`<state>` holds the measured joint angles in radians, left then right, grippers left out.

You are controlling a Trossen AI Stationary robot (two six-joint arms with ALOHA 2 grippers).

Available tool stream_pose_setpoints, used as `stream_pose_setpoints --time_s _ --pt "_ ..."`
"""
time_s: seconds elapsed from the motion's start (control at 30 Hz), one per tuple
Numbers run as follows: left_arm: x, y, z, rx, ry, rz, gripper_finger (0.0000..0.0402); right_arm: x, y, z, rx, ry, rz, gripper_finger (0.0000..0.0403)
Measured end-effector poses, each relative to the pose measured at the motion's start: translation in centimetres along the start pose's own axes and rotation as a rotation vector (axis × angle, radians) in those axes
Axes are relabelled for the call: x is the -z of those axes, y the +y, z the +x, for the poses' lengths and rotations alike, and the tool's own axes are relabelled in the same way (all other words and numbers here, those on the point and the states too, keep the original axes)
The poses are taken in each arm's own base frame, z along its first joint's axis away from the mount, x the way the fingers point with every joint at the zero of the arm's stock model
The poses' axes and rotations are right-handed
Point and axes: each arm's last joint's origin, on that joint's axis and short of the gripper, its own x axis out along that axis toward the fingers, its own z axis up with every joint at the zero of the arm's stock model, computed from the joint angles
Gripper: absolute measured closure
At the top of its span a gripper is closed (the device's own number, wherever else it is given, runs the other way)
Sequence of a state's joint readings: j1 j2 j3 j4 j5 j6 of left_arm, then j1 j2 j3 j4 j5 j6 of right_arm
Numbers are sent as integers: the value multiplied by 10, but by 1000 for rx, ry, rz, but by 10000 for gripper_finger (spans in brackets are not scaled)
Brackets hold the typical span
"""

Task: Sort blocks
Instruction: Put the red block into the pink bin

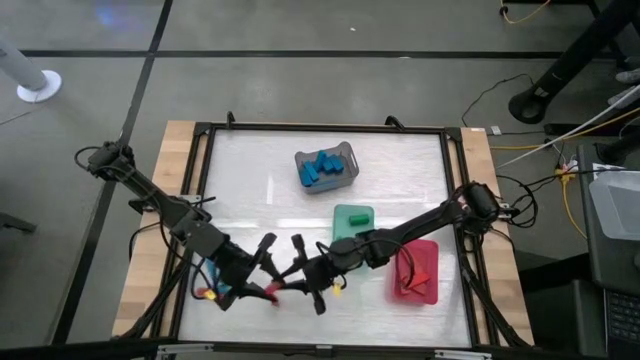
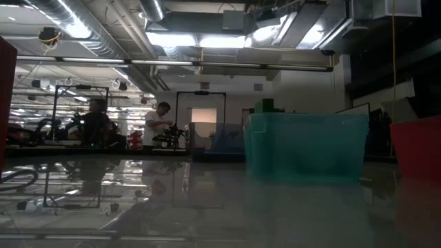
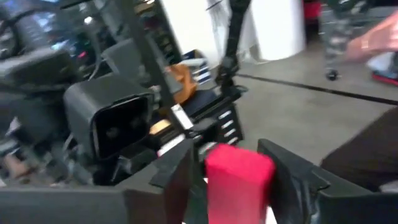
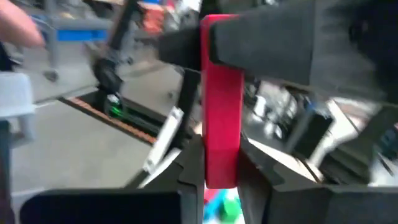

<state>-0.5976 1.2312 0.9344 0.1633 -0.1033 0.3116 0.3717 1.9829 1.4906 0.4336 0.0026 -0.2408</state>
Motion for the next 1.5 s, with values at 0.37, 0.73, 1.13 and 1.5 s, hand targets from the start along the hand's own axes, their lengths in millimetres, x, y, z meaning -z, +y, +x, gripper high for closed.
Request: stream_pose_setpoints --time_s 0.37,0.73,1.13,1.5 --pt "-4 5 -27 -15 79 -20 191 -16 -11 -39 170 355 62 338" --pt "19 3 -86 -7 468 -476 192 -27 -15 -134 348 925 421 335" --pt "80 -24 -112 -215 1031 -834 192 -8 0 -183 544 1502 795 334" --pt "124 -48 -111 -172 1257 -751 192 -4 41 -181 411 1659 727 334"
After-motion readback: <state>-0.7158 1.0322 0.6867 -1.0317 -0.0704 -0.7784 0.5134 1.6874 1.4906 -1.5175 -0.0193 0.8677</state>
